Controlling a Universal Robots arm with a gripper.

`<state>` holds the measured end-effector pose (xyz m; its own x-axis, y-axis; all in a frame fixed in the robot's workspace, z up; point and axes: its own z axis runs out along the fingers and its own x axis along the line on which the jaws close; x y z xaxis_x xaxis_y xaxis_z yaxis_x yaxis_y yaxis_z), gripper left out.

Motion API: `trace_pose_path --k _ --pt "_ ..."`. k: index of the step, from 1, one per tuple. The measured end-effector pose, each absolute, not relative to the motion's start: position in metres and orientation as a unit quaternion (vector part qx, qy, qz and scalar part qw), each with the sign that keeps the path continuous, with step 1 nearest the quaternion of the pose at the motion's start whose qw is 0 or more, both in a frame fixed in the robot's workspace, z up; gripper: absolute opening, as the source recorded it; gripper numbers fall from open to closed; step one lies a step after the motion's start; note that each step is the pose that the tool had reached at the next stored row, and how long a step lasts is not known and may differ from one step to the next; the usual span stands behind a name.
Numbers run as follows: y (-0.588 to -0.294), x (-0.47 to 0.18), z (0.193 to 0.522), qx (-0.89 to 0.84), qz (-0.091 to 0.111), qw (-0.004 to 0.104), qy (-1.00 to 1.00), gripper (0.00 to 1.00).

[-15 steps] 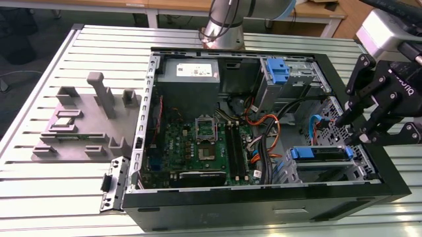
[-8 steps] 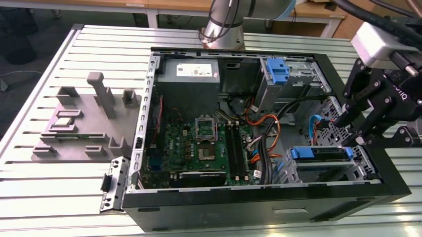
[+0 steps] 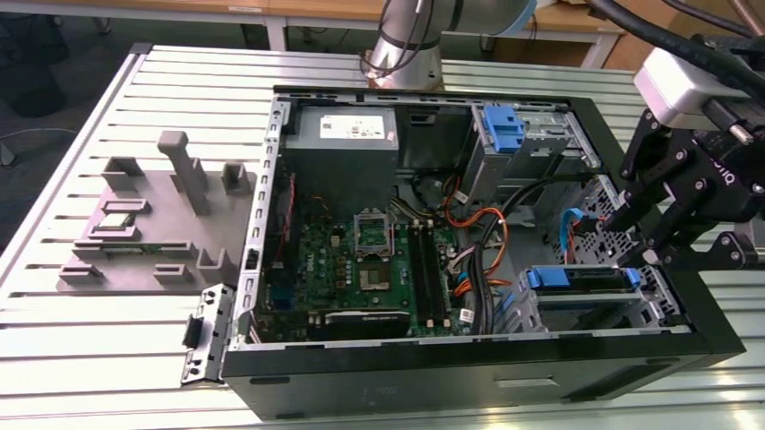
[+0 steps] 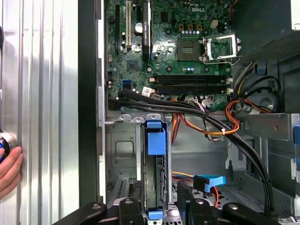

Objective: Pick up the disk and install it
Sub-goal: 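Insert the disk into the insertion slot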

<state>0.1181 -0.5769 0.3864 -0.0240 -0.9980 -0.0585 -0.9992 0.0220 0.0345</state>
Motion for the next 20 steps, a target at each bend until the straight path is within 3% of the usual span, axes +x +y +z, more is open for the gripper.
trace_pose_path --k 20 --pt "-0.577 0.118 0.375 -0.699 0.032 0.010 0.715 0.42"
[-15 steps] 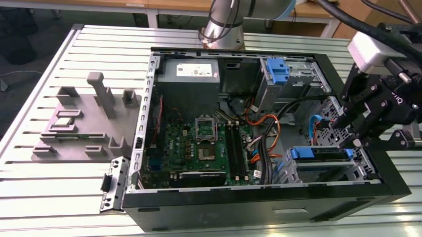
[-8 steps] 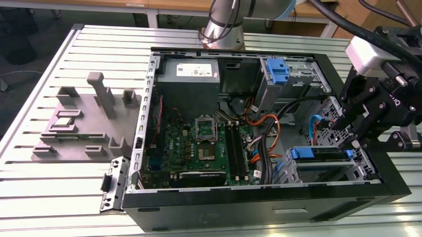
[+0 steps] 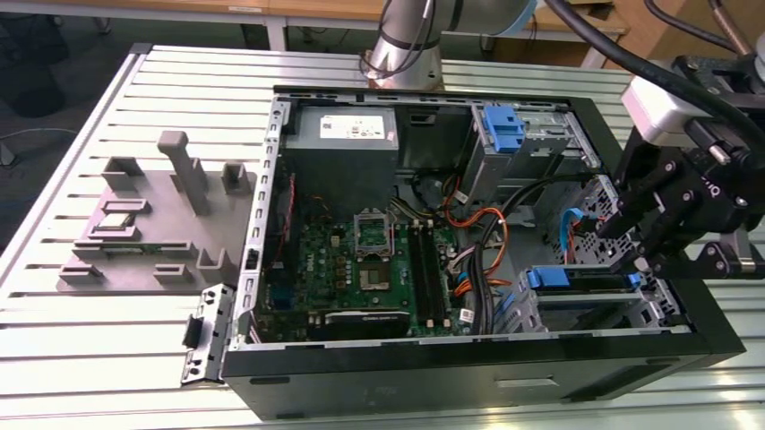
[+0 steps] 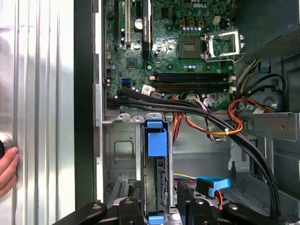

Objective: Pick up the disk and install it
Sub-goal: 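Insert the disk into the insertion slot, then insert the first disk wire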

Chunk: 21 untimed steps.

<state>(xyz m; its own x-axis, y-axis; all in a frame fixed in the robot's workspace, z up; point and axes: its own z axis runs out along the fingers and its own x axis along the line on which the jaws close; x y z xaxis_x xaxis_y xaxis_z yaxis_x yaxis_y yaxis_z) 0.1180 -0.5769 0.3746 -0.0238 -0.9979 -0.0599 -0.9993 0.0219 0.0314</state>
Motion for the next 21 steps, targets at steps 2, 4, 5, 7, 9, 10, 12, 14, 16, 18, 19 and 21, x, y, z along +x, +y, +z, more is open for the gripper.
trace_pose_path --k 2,4,5,7,9,10,12,14,16,18,19,21 --pt "-0.5769 0.1176 0.3740 -0.699 0.032 0.011 0.715 0.42" --pt "-0.5769 0.1172 0.3732 -0.699 0.032 0.011 0.715 0.42" --pt "-0.5769 0.1171 0.3728 -0.699 0.032 0.011 0.715 0.42" --pt "-0.5769 0.1171 0.3727 -0.699 0.032 0.011 0.715 0.42" --pt "-0.5769 0.1170 0.3710 -0.699 0.032 0.011 0.715 0.42" --pt "-0.5769 0.1170 0.3702 -0.699 0.032 0.011 0.715 0.42" --pt "-0.5769 0.1170 0.3696 -0.699 0.032 0.011 0.715 0.42" --pt "-0.5769 0.1170 0.3690 -0.699 0.032 0.011 0.715 0.42" --pt "-0.5769 0.1170 0.3689 -0.699 0.032 0.011 0.715 0.42" --pt "-0.5769 0.1170 0.3689 -0.699 0.032 0.010 0.715 0.42" --pt "-0.5769 0.1169 0.3688 -0.698 0.033 0.010 0.715 0.42" --pt "-0.5769 0.1170 0.3688 -0.698 0.034 0.009 0.715 0.42"
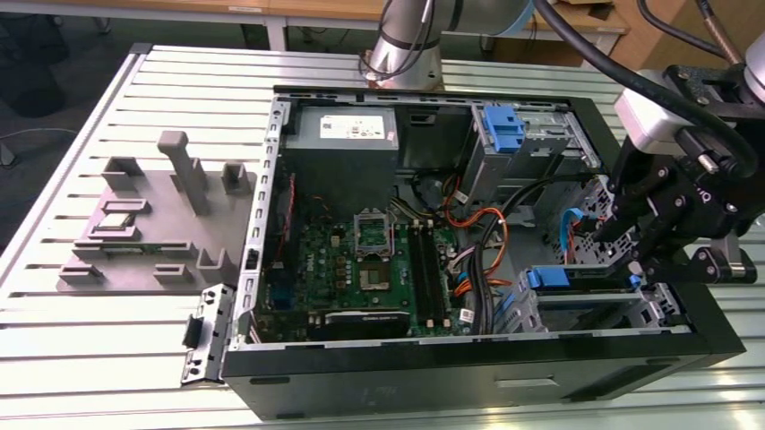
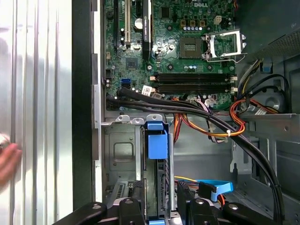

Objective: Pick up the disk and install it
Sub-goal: 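Insert the first disk wire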

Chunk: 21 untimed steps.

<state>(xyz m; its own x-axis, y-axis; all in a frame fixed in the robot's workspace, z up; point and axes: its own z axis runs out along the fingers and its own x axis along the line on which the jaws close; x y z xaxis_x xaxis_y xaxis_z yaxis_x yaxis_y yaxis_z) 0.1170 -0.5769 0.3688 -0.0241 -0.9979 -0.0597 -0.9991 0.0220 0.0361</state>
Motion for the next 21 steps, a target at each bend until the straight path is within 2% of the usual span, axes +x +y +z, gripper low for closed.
trace_pose_path --k 21 --pt "-0.563 0.117 0.369 -0.698 0.036 0.006 0.715 0.42"
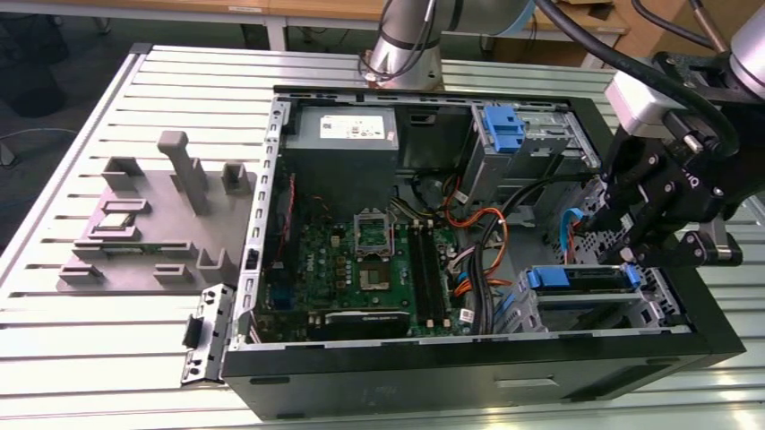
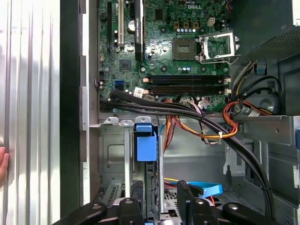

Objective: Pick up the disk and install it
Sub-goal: 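Insert the first disk wire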

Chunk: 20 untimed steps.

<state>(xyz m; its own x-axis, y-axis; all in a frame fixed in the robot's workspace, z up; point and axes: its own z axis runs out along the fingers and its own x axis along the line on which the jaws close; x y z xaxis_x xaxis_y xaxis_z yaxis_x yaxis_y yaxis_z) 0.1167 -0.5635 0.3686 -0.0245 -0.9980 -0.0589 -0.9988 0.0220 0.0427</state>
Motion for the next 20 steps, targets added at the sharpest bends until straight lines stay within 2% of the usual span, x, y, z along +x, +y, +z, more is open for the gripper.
trace_pose_path --k 20 --pt "-0.5555 0.1167 0.3683 -0.698 0.036 0.006 0.715 0.42"
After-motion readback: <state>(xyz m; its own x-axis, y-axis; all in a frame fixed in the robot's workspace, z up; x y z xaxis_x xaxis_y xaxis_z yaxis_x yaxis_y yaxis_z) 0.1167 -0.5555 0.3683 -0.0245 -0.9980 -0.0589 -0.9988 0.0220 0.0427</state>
